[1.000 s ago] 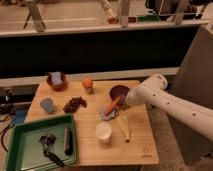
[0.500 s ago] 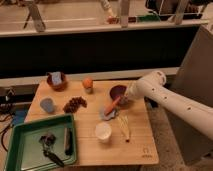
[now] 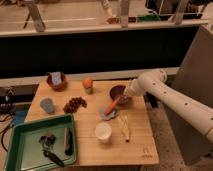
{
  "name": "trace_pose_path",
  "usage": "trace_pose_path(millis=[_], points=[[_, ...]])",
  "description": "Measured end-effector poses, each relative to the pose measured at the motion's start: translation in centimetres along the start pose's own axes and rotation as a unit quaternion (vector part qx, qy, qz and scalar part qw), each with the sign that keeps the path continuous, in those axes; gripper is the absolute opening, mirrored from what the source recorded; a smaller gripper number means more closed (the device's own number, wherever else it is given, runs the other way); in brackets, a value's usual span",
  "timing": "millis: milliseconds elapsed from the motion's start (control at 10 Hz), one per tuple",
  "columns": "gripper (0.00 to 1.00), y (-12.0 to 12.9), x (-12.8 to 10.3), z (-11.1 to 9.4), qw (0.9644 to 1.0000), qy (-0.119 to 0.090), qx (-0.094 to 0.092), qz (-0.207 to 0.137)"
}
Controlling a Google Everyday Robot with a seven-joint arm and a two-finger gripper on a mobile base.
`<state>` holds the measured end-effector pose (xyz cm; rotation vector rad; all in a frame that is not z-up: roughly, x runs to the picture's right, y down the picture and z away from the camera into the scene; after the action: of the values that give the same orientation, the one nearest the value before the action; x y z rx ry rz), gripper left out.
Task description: Place fork in purple bowl
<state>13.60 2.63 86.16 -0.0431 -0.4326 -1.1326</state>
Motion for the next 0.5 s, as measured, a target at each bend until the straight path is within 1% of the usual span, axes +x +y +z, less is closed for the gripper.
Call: trace_pose_path(millis=[300,500], points=[[0.58,-1.1,0.7,1.0,0.9987,0.0,-0.009,-0.05],[0.76,-1.6,1.0,1.8,0.9972,0.0,-0.02,-0.071]])
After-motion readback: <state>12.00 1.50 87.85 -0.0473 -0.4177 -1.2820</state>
